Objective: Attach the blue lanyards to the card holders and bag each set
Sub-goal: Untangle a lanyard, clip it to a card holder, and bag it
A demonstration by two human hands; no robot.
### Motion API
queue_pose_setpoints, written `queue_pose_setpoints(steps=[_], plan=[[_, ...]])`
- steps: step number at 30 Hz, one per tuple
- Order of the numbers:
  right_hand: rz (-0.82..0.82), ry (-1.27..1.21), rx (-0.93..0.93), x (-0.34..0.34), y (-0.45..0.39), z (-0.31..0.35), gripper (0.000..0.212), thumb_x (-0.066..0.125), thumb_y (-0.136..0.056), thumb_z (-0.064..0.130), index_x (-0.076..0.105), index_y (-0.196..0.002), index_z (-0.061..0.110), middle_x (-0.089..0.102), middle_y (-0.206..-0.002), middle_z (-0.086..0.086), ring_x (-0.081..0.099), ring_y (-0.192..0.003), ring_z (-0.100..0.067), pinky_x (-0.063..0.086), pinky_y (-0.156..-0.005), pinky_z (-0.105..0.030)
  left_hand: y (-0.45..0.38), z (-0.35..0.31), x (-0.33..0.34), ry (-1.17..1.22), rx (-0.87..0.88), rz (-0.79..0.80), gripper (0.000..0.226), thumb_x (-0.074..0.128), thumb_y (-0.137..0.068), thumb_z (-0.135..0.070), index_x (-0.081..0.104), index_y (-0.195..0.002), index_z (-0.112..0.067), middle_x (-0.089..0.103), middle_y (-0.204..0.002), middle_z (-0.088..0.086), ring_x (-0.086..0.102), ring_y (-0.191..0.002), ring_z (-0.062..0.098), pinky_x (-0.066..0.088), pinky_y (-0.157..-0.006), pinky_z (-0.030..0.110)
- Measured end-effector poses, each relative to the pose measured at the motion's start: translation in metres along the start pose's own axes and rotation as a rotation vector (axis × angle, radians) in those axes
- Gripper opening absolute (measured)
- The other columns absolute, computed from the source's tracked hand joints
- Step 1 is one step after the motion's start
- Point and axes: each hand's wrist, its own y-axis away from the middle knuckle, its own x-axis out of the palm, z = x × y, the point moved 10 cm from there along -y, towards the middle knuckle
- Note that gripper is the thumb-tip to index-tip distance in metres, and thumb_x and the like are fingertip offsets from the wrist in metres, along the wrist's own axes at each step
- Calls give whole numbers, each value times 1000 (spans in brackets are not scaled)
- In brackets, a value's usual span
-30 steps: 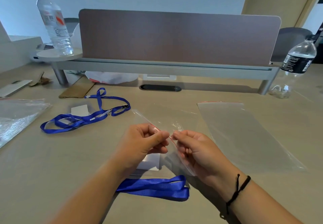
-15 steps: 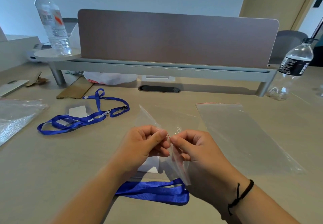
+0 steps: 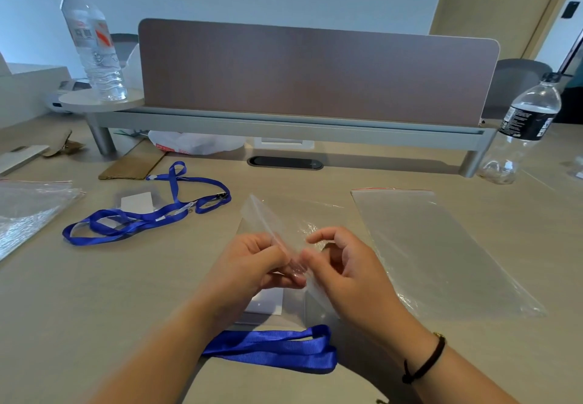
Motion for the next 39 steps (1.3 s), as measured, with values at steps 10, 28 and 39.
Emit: queue_pose_setpoints(steps=[10,28,39], plan=[[-248,268,-186,-34,-2,14,9,66,-95,19,73,-100,23,66,-66,11,61,-55,-9,53,-52,-25,-5,5,-18,-200,16,-129,16,64,-90,0,60,-76,-3,69,-70,13,72,-64,21,60,-65,29],[-431,53,-214,-108,-2,27,19,71,-90,11,76,-105,22,74,-75,4,70,-64,-14,61,-65,-28,-13,-1,-69,-478,76,-344,10,71,-90,-14,62,-95,-12,71,-84,12,74,-70,24,62,-66,37],[-260,44,-95,-70,-8,6,24,66,-95,21,70,-118,24,72,-81,9,66,-71,-4,57,-66,-19,8,-21,-55,-767,135,-144,18,72,-87,-36,68,-102,-27,73,-92,-4,70,-85,6,59,-80,26]])
